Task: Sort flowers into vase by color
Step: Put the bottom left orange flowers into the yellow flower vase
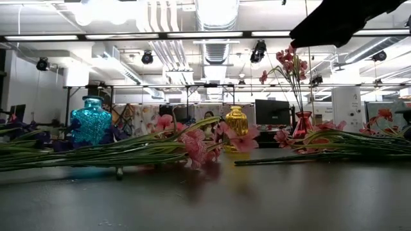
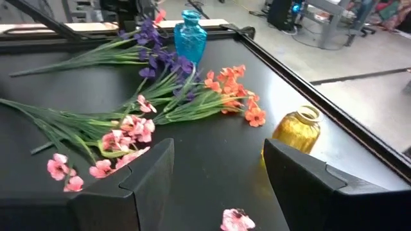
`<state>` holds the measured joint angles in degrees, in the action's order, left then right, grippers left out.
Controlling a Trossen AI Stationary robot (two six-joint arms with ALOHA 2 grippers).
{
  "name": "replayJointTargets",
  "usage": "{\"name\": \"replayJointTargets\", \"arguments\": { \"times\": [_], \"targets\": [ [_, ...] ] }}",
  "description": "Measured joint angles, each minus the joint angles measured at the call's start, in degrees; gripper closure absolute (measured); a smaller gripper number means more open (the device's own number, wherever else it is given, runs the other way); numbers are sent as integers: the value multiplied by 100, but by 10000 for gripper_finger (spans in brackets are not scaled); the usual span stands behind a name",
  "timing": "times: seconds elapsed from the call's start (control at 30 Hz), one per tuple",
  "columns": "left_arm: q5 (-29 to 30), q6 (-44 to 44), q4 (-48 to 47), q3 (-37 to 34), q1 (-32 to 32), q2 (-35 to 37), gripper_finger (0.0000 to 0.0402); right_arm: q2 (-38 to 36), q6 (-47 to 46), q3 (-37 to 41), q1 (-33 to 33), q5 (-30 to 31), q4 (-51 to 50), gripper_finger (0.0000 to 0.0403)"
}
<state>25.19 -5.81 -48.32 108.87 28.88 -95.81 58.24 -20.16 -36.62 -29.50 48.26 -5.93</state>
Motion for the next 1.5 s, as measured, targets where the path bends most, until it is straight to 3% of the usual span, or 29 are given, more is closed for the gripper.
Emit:
{"name": "replayJointTargets", "arguments": {
  "times": [0.1,0.23,0.4,0.53,0.67,0.8,0.9,1.07,1.2,1.5],
  "targets": [
    [-36,676,853,-644,-281,54,401,0,69,12,-10,-78,117,170],
    [-304,876,2050,-1782,-625,389,401,0,74,36,-78,-91,114,170],
    [-531,1006,4643,-3642,-941,987,401,18,141,167,-215,-94,513,170],
    [-487,1066,6606,-4893,-1127,1041,401,340,858,491,-225,-428,2348,170],
    [-470,1347,8235,-5670,-1151,898,401,917,1963,656,-223,-528,4332,170],
    [-283,1426,9119,-6142,-1144,800,401,1383,2731,604,-202,-523,5766,166],
    [-158,1418,9647,-6323,-1156,652,401,1656,3035,442,-105,-528,6218,150],
    [-178,1437,10131,-6390,-1144,289,401,1943,3077,104,134,-537,6234,114],
    [-169,1437,10432,-6390,-1178,62,401,2011,2895,-69,345,-941,6222,102],
    [-157,1407,10588,-6138,-1288,-141,401,2223,2427,-241,712,-1248,6147,137]
  ]
}}
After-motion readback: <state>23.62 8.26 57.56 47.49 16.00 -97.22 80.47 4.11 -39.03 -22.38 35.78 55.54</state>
